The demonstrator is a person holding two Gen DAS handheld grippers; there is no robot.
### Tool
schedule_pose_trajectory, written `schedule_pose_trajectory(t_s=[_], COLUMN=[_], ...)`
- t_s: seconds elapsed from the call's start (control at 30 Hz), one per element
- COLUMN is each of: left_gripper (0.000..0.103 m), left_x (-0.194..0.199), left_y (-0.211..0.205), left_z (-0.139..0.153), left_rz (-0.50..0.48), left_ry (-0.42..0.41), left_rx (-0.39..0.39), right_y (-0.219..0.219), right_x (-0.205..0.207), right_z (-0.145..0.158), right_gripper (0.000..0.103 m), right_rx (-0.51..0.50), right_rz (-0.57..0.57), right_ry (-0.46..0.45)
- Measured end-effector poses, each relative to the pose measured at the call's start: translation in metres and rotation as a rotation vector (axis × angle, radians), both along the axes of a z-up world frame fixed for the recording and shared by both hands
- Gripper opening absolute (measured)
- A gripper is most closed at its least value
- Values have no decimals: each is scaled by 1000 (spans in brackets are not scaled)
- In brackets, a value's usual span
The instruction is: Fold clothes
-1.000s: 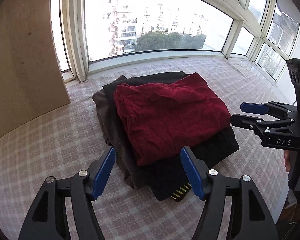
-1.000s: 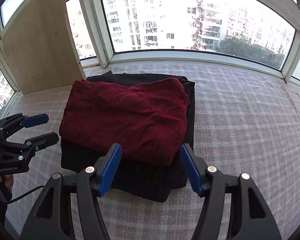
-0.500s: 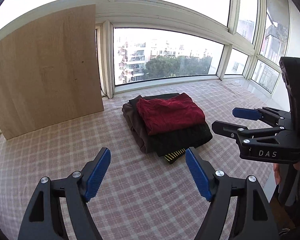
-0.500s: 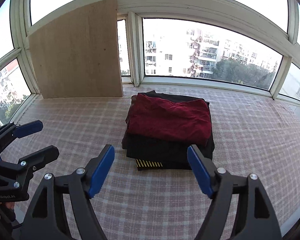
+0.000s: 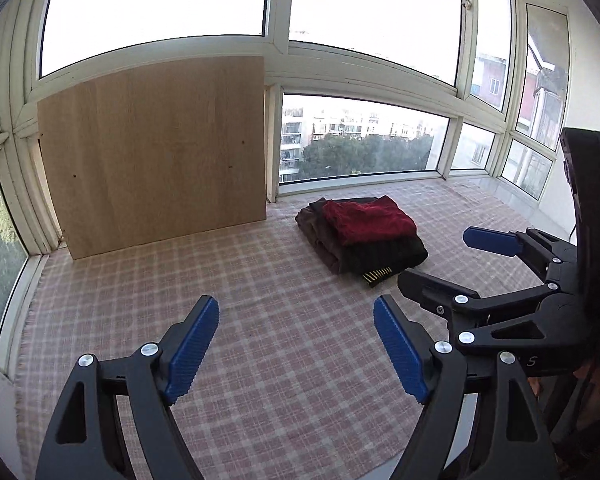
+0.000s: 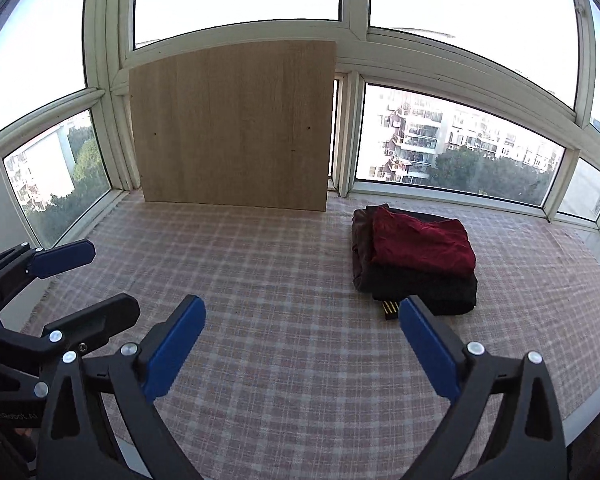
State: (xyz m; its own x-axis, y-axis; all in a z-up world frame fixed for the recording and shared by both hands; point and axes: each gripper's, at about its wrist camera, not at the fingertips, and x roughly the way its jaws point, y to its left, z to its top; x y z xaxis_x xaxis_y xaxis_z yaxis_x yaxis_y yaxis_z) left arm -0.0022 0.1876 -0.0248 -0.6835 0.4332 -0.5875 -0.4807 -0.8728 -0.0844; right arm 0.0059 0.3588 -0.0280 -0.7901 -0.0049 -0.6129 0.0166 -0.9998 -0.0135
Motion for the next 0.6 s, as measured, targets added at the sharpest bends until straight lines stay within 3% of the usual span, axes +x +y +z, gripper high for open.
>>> schedule_pose_trajectory(t_s=[0.3, 0.6], left_gripper=[79, 81], left_x=[32, 60], left_y=[-45, -62], left_z=[12, 20], left_rz=[-30, -40], left_ry=[61, 100], left_rx=[-10, -11], right_y=[-50, -71], right_x=[48, 87], right_z=[13, 16], right_gripper=[102, 103], right_rx=[11, 95], right_rz=[-65, -142], right_ry=[45, 38])
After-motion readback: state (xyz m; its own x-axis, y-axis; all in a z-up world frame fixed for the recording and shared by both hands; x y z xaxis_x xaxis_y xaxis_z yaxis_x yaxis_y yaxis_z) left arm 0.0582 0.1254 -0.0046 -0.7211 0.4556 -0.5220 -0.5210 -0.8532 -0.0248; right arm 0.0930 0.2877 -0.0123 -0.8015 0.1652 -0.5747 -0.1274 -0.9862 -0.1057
